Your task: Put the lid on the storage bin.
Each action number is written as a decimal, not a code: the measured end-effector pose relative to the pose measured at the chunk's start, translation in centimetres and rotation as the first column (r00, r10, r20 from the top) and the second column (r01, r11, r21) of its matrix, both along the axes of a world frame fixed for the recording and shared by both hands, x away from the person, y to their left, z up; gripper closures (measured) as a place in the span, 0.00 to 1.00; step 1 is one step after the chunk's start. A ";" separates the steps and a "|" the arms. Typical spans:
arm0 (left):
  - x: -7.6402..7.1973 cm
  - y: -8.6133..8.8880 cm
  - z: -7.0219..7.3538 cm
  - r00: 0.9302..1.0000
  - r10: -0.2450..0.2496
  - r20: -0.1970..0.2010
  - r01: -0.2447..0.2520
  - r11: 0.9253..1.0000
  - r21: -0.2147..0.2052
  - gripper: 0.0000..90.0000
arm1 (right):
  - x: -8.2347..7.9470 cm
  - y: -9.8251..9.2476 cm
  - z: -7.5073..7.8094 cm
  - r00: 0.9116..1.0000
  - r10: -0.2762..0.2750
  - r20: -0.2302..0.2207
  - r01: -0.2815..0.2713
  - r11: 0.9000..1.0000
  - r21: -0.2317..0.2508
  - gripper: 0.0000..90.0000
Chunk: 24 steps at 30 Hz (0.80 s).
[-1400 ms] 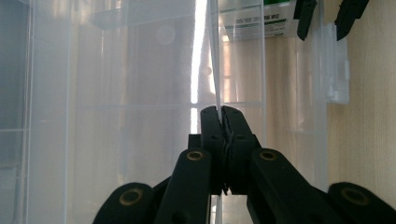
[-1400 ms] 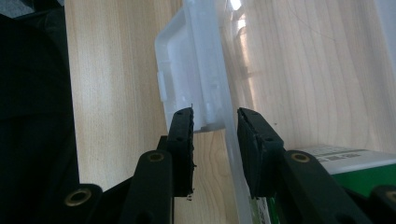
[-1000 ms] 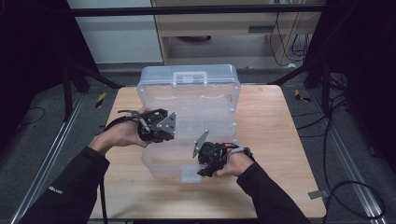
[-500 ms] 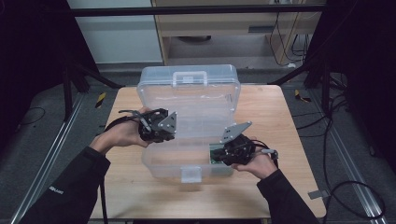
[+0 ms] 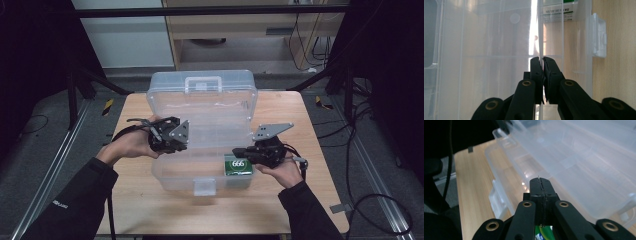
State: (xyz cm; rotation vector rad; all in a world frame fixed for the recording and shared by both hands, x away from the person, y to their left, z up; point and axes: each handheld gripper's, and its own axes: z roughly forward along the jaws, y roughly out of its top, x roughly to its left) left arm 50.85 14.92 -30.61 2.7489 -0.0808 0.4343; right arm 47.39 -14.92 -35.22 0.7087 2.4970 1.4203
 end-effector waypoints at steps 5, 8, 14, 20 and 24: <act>0.0 0.0 0.0 1.000 0.000 -0.004 0.000 1.000 0.000 0.96 | 0.8 -0.5 0.8 0.998 -0.055 0.029 0.053 0.995 0.079 1.00; 0.0 0.0 0.0 1.000 0.000 -0.003 0.000 1.000 0.000 0.96 | 1.4 -0.7 1.1 0.995 -0.091 0.036 0.086 0.988 0.130 1.00; 0.0 0.1 -0.1 1.000 -0.001 -0.009 0.001 1.000 -0.005 0.96 | 2.5 -1.2 1.4 0.989 -0.142 0.046 0.133 0.977 0.164 1.00; -0.1 0.1 -0.1 1.000 -0.007 -0.007 0.007 1.000 -0.004 0.96 | 3.3 -1.6 1.7 0.980 -0.192 0.055 0.178 0.965 0.193 1.00; -0.1 0.1 -0.2 1.000 -0.007 -0.015 0.007 1.000 -0.005 0.96 | 3.8 -1.9 1.8 0.972 -0.225 0.069 0.208 0.957 0.202 1.00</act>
